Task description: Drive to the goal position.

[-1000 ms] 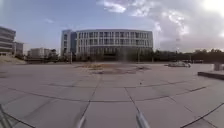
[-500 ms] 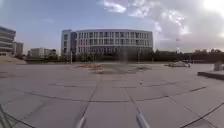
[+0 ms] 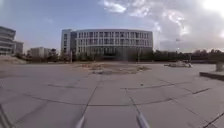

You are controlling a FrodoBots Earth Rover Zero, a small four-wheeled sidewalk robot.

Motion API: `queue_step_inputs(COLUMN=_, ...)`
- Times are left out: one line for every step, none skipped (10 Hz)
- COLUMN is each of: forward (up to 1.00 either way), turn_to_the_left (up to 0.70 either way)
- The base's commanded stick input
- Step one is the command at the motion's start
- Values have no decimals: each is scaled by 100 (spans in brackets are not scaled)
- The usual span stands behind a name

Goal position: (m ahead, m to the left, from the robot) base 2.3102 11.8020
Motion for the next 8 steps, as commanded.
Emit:
queue_step_inputs(forward=45, turn_to_the_left=27)
queue_step_inputs(forward=45, turn_to_the_left=27)
queue_step_inputs(forward=53, turn_to_the_left=23)
queue_step_inputs(forward=68, turn_to_the_left=15)
queue_step_inputs(forward=70, turn_to_the_left=14)
queue_step_inputs(forward=70, turn_to_the_left=14)
queue_step_inputs(forward=70, turn_to_the_left=14)
queue_step_inputs(forward=70, turn_to_the_left=14)
